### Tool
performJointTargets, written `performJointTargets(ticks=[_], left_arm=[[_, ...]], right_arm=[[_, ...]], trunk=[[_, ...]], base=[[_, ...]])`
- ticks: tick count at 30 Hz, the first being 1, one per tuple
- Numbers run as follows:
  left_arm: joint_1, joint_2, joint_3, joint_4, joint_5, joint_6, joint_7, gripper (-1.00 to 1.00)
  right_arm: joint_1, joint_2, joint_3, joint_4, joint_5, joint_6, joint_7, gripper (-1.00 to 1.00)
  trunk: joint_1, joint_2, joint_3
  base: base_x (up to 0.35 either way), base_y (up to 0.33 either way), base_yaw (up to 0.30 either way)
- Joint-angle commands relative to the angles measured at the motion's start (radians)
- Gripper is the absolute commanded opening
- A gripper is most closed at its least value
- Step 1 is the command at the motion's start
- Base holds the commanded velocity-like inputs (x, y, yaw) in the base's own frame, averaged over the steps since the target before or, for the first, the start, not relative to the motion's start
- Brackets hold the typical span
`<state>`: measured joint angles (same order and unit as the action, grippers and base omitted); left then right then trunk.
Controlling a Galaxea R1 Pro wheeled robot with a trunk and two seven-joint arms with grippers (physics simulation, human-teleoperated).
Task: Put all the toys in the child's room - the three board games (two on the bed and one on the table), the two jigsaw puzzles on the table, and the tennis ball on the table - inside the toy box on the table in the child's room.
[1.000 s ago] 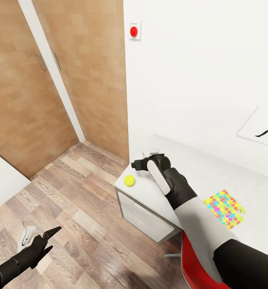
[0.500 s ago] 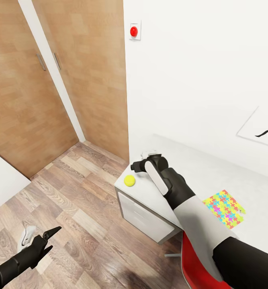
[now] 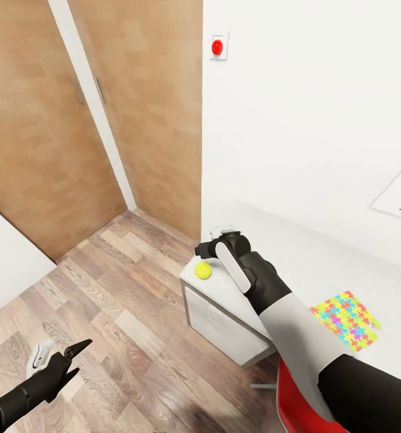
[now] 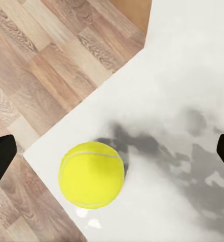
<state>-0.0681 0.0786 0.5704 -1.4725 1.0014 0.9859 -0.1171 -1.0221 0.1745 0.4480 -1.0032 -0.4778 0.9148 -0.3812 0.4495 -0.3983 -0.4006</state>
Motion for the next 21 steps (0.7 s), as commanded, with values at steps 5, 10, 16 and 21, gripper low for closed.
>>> performJointTargets(ticks=[5,10,16,21], left_arm=[[-0.001,0.000,0.002,0.000,-0.010,0.005,-0.010,1.00],[-0.001,0.000,0.002,0.000,-0.009,0.005,-0.010,1.00],[-0.001,0.000,0.002,0.000,-0.009,0.005,-0.010,1.00],[-0.001,0.000,0.002,0.000,-0.009,0.005,-0.011,1.00]], right_arm=[[-0.001,0.000,0.002,0.000,-0.009,0.002,-0.011,1.00],[-0.001,0.000,0.002,0.000,-0.007,0.001,-0.011,1.00],[-0.001,0.000,0.003,0.000,-0.006,0.001,-0.011,1.00],[-0.001,0.000,0.003,0.000,-0.006,0.001,-0.011,1.00]], trunk=[[0.001,-0.002,-0.002],[0.001,-0.002,-0.002],[0.001,-0.002,-0.002],[0.001,-0.002,-0.002]], base=[[0.000,0.000,0.226],[0.000,0.000,0.134],[0.000,0.000,0.060],[0.000,0.000,0.026]])
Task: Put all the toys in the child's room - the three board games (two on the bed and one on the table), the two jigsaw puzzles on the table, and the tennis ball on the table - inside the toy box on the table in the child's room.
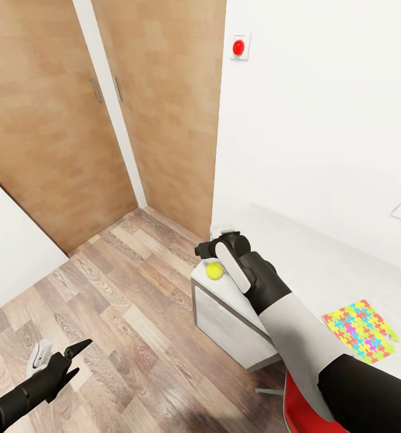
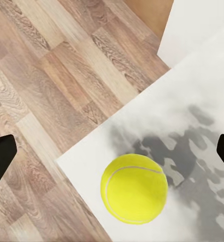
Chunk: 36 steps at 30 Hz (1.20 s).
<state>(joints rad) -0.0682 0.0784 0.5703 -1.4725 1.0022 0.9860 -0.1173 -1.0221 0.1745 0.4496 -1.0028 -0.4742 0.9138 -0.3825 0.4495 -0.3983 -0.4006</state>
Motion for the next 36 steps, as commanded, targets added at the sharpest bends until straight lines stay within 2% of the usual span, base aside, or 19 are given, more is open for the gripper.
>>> performJointTargets(ticks=[1,36], left_arm=[[-0.001,0.000,0.002,0.000,-0.010,0.005,-0.010,1.00],[-0.001,0.000,0.000,0.000,-0.011,0.005,-0.010,1.00]], right_arm=[[-0.001,0.000,0.001,0.000,-0.010,0.002,-0.010,1.00],[0.011,0.000,-0.003,0.003,-0.010,0.001,-0.010,1.00]], trunk=[[0.001,-0.002,-0.002],[0.001,-0.002,-0.002]], base=[[0.000,0.000,0.018],[0.000,0.000,0.003]])
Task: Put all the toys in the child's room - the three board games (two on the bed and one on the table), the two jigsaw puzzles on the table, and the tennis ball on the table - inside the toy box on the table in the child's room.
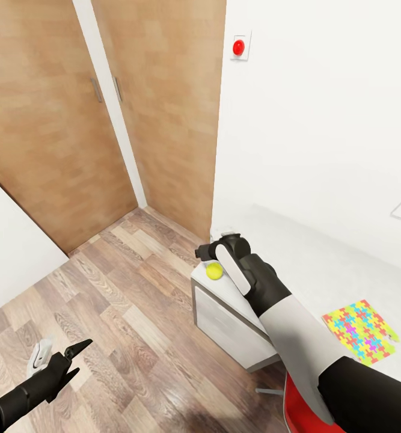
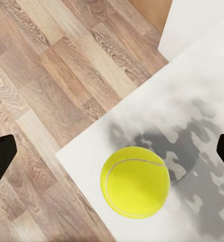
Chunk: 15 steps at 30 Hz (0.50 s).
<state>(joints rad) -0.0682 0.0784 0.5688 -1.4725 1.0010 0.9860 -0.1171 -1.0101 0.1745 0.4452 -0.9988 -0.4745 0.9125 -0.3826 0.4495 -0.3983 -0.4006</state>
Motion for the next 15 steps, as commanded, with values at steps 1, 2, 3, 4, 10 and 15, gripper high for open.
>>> performJointTargets(ticks=[1,2,3,4,10,15], left_arm=[[-0.001,0.000,0.002,0.000,-0.010,0.005,-0.010,1.00],[-0.001,0.000,0.002,0.000,-0.010,0.005,-0.010,1.00],[-0.001,0.000,0.002,0.000,-0.010,0.005,-0.010,1.00],[-0.001,0.000,0.002,0.000,-0.010,0.005,-0.010,1.00],[-0.001,0.000,0.002,0.000,-0.010,0.005,-0.010,1.00],[-0.001,0.000,0.002,0.000,-0.010,0.005,-0.010,1.00]], right_arm=[[-0.001,0.000,0.001,0.000,-0.010,0.002,-0.010,1.00],[0.000,0.000,0.001,0.000,-0.010,0.002,-0.010,1.00],[0.000,0.000,0.001,0.000,-0.010,0.002,-0.010,1.00],[0.000,0.000,0.001,0.000,-0.010,0.002,-0.010,1.00],[0.003,0.000,0.000,0.000,-0.010,0.002,-0.010,1.00],[0.004,0.000,-0.001,0.000,-0.010,0.002,-0.010,1.00]], trunk=[[0.001,-0.002,-0.002],[0.001,-0.002,-0.002],[0.001,-0.002,-0.002],[0.001,-0.002,-0.002],[0.001,-0.002,-0.002],[0.001,-0.002,-0.002]], base=[[0.000,0.000,0.000],[0.000,0.000,0.000],[0.000,0.000,0.000],[0.000,0.000,0.000],[0.000,0.000,0.000],[0.000,0.000,0.000]])
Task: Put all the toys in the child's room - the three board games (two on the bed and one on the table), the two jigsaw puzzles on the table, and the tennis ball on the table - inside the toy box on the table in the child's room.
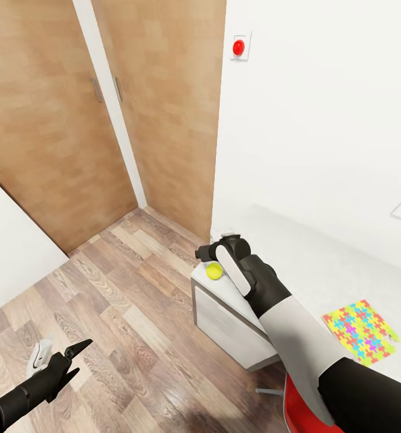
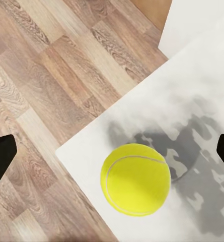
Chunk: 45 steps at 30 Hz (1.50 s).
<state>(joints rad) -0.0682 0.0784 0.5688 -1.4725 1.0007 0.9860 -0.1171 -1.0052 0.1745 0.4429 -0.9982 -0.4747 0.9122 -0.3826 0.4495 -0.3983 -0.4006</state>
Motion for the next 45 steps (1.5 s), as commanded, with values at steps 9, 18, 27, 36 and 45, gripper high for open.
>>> performJointTargets(ticks=[9,18,27,36,45], left_arm=[[-0.001,0.000,0.002,0.000,-0.010,0.005,-0.010,1.00],[-0.001,0.000,0.002,0.000,-0.010,0.005,-0.010,1.00],[-0.001,0.000,0.002,0.000,-0.011,0.005,-0.010,1.00],[-0.001,0.000,0.002,0.000,-0.011,0.005,-0.010,1.00],[-0.001,0.000,0.002,0.000,-0.011,0.005,-0.010,1.00]], right_arm=[[0.000,0.000,-0.001,0.000,-0.010,0.002,-0.010,1.00],[-0.001,0.000,0.000,0.027,-0.012,0.002,-0.009,1.00],[-0.002,0.000,0.000,0.044,-0.013,0.002,-0.009,1.00],[-0.003,0.000,-0.002,0.051,-0.012,0.001,-0.009,1.00],[-0.003,0.000,-0.003,0.053,-0.012,0.001,-0.008,1.00]], trunk=[[0.001,-0.002,-0.002],[0.001,-0.002,-0.007],[0.001,-0.002,-0.017],[0.001,-0.002,-0.020],[0.001,-0.002,-0.021]], base=[[0.000,0.000,0.000],[0.000,0.000,0.000],[0.000,0.000,0.000],[0.000,0.000,0.000],[0.000,0.000,0.000]])
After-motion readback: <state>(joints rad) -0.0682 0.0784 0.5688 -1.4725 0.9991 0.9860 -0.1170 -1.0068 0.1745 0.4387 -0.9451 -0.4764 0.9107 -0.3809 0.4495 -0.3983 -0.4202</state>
